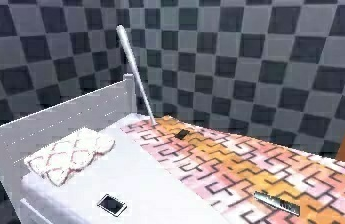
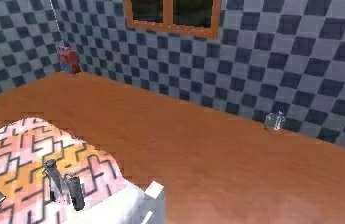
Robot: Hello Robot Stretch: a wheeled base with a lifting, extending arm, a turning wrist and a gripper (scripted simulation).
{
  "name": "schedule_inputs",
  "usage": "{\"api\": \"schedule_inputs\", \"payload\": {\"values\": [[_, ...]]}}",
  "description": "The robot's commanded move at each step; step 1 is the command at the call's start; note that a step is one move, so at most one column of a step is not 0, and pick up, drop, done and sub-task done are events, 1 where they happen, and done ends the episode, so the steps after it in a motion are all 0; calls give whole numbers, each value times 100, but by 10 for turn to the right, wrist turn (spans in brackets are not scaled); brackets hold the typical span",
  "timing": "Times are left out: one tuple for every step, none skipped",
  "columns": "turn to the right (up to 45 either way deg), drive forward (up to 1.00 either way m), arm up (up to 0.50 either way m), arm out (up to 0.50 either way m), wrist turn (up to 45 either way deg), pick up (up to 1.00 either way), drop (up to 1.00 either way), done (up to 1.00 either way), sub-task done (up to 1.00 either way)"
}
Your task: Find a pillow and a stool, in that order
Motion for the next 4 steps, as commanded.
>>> {"api": "schedule_inputs", "payload": {"values": [[-450,0,0,0,0,0,0,0,0],[-450,0,0,0,0,0,0,0,0],[-450,0,0,0,0,0,0,0,0],[-150,0,0,0,0,0,0,0,0]]}}
